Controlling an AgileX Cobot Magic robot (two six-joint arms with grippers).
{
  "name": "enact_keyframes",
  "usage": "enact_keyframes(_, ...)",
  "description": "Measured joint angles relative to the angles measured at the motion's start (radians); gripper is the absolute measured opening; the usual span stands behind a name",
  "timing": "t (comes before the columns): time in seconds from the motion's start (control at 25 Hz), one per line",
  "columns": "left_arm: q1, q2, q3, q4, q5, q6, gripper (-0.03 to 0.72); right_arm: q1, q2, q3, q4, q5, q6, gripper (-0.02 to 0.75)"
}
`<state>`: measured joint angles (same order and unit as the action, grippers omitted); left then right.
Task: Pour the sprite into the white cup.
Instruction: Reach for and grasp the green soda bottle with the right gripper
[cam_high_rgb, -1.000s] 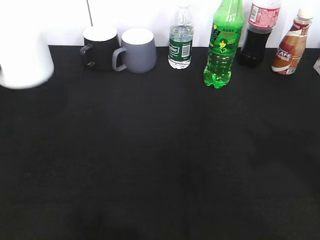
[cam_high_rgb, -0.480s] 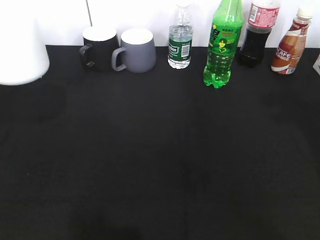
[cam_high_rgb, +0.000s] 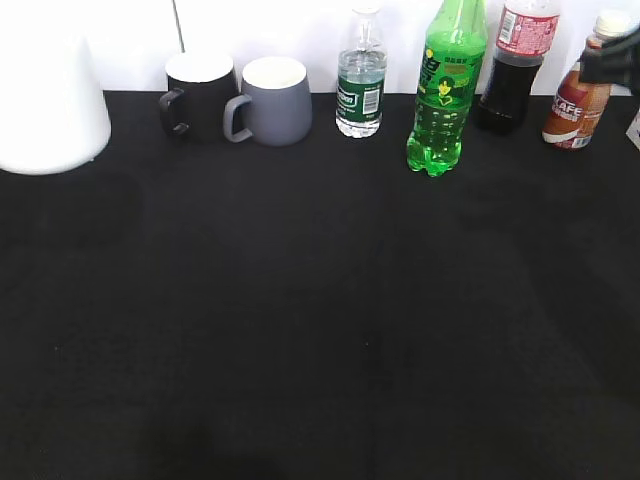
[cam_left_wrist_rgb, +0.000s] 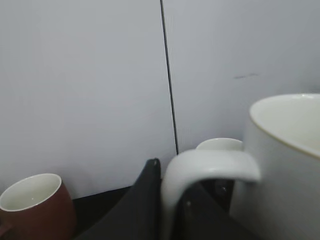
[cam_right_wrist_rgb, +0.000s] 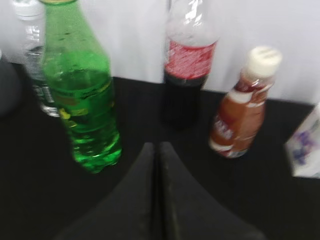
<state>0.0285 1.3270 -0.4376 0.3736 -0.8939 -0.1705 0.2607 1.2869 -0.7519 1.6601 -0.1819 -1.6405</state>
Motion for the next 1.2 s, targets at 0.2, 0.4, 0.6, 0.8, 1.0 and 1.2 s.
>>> enact_keyframes(0.2,0.000,-0.001,0.000,0.000,-0.049,0.000,0.035,0.002,0.032,0.049,-0.357,-0.048,0.302,0.001)
enact_keyframes(0.4,0.000,-0.001,0.000,0.000,-0.052,0.000,0.035,0.003,0.057,0.197,-1.016,-0.272,0.991,0.001)
enact_keyframes(0.6,0.000,-0.001,0.000,0.005,-0.052,0.000,0.035,0.006,0.330,0.310,-1.487,-0.796,1.655,0.000)
enact_keyframes(0.8,0.000,-0.001,0.000,0.007,-0.052,0.000,0.035,0.007,0.630,0.310,-1.707,-1.005,1.826,0.000)
enact_keyframes(1.0,0.000,-0.001,0.000,0.044,-0.054,-0.003,0.034,0.007,0.659,0.197,-1.788,-1.025,1.755,0.319)
enact_keyframes(1.2,0.000,-0.001,0.000,0.045,-0.055,-0.003,0.034,0.007,0.714,0.117,-1.740,-1.028,1.840,0.610)
